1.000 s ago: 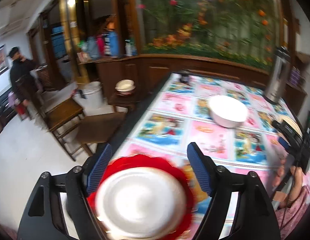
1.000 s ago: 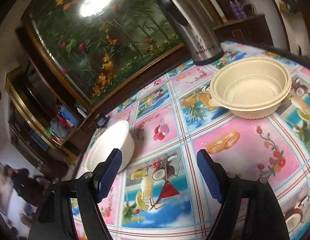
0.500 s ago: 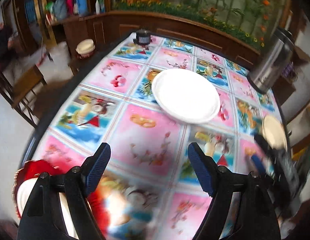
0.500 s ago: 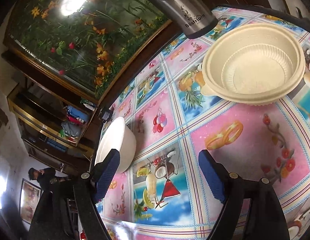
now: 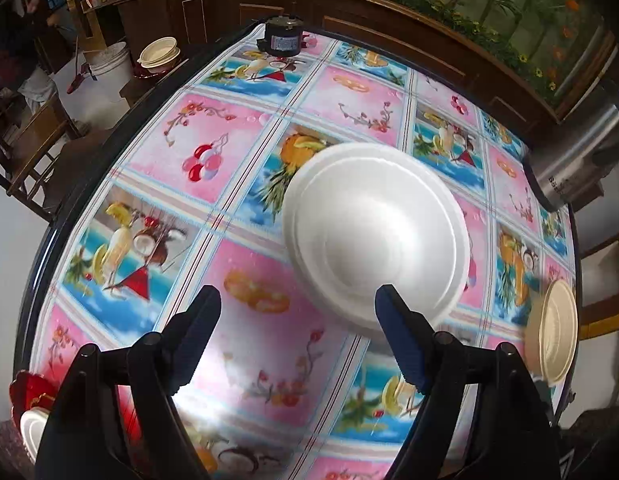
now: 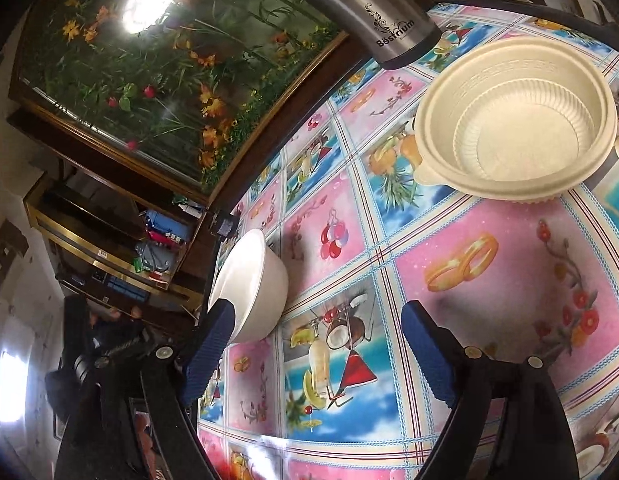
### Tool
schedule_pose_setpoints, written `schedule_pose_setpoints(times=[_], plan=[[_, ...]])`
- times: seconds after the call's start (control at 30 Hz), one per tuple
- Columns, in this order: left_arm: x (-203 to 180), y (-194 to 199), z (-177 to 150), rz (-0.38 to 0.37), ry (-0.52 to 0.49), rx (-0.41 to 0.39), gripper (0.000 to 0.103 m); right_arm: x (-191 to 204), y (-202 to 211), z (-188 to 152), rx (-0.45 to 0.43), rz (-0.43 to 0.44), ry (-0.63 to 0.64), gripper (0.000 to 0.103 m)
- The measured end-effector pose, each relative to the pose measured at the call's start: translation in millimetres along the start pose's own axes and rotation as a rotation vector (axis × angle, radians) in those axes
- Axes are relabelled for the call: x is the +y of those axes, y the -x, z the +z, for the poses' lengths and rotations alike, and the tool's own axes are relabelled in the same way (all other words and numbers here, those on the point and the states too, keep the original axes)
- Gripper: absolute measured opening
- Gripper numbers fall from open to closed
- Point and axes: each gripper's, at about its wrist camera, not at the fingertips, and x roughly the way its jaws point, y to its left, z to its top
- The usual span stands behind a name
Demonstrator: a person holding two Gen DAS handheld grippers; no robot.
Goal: Organize plates and bowls
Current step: 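Move the left tool toward the other white foam plate on the table, then grasp the white foam plate rim with the left tool and lift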
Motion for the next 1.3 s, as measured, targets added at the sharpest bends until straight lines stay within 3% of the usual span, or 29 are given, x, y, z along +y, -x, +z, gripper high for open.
schedule_pose_setpoints(times=[0.13, 0.27, 0.5, 0.67, 0.77, 0.87, 1.1, 1.3], plan=[[2, -19, 7, -0.110, 0.056, 0.056, 0.082, 1, 0, -1, -0.002, 0.007, 0.006, 0.087], [0, -31, 9, -0.154, 0.082, 0.083, 0.085, 2, 2, 0, -0.026, 0.010, 0.015, 0.088], [-2, -45, 15, -0.111, 0.112, 0.073, 0.085, 1, 2, 1, -0.049, -0.002, 0.014, 0.090], [4, -59, 18, -0.179, 0.178, 0.141, 0.087, 0, 0, 1, -0.052, -0.003, 0.020, 0.092], [6, -62, 19, -0.177, 0.191, 0.133, 0.092, 0, -1, 2, -0.046, 0.010, 0.020, 0.095], [8, -66, 22, -0.170, 0.197, 0.130, 0.103, 1, -3, 2, -0.038, 0.022, 0.019, 0.097], [4, -70, 23, -0.076, 0.157, 0.090, 0.103, 1, -6, 1, -0.031, 0.017, 0.020, 0.098], [-4, -62, 19, 0.045, 0.054, -0.031, 0.103, 1, -4, 2, -0.043, 0.022, 0.023, 0.098]])
